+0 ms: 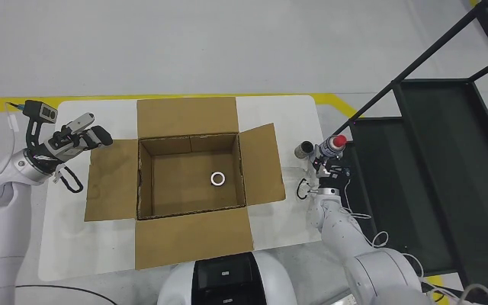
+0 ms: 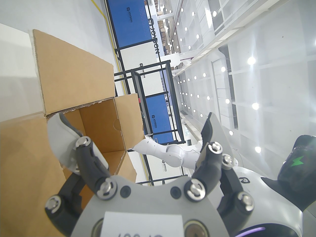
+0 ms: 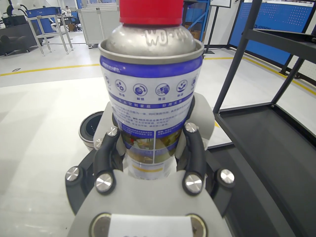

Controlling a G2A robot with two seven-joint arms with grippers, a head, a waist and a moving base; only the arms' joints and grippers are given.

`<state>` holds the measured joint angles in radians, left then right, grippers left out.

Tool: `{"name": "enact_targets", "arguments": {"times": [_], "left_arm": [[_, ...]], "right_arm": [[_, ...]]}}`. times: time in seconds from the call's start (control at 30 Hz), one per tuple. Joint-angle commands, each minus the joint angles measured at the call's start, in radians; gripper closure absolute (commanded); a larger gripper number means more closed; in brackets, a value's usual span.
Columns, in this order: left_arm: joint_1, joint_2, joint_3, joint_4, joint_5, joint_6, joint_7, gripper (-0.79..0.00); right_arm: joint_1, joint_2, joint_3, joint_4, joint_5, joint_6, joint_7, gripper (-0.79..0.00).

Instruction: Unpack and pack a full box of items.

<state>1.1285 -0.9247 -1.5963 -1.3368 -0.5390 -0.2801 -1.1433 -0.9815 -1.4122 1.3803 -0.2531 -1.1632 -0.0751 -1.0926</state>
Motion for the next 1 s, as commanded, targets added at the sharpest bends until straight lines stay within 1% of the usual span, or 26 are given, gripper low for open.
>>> {"name": "enact_targets", "arguments": {"times": [0.0,0.03,0.07,0.13,0.17,0.2,0.23,0.27,0.3,0.47,0.73,0.87,0.97], "left_arm": [[0.000,0.000,0.000,0.000,0.000,0.000,0.000,-0.785],[0.000,0.000,0.000,0.000,0.000,0.000,0.000,-0.785],[0.000,0.000,0.000,0.000,0.000,0.000,0.000,-0.785],[0.000,0.000,0.000,0.000,0.000,0.000,0.000,-0.785],[0.000,0.000,0.000,0.000,0.000,0.000,0.000,-0.785],[0.000,0.000,0.000,0.000,0.000,0.000,0.000,-0.785],[0.000,0.000,0.000,0.000,0.000,0.000,0.000,-0.785],[0.000,0.000,0.000,0.000,0.000,0.000,0.000,-0.785],[0.000,0.000,0.000,0.000,0.000,0.000,0.000,-0.785],[0.000,0.000,0.000,0.000,0.000,0.000,0.000,-0.785],[0.000,0.000,0.000,0.000,0.000,0.000,0.000,-0.785],[0.000,0.000,0.000,0.000,0.000,0.000,0.000,-0.785],[0.000,0.000,0.000,0.000,0.000,0.000,0.000,-0.785]], "right_arm": [[-0.002,-0.001,-0.002,0.004,0.000,0.001,0.001,0.000],[-0.002,-0.001,-0.003,0.006,0.000,0.004,0.002,0.000],[-0.003,-0.002,-0.004,0.007,0.001,0.004,0.003,-0.022],[-0.004,-0.003,-0.006,0.009,0.004,0.004,0.004,-0.111],[-0.005,-0.004,-0.007,0.010,0.005,0.005,0.006,-0.126],[-0.006,-0.005,-0.008,0.012,0.006,0.004,0.008,-0.169],[-0.006,-0.005,-0.009,0.013,0.006,0.005,0.010,-0.252],[-0.006,-0.006,-0.010,0.013,0.007,0.005,0.011,-0.382],[-0.007,-0.007,-0.011,0.014,0.008,0.005,0.012,-0.785],[-0.017,-0.009,-0.013,0.007,0.019,-0.004,-0.008,-0.785],[-0.062,0.000,0.003,-0.036,0.046,-0.033,-0.118,-0.785],[-0.105,0.009,0.007,-0.092,0.038,-0.051,-0.179,-0.785],[-0.149,0.017,0.008,-0.169,0.016,-0.063,-0.211,-0.785]]}}
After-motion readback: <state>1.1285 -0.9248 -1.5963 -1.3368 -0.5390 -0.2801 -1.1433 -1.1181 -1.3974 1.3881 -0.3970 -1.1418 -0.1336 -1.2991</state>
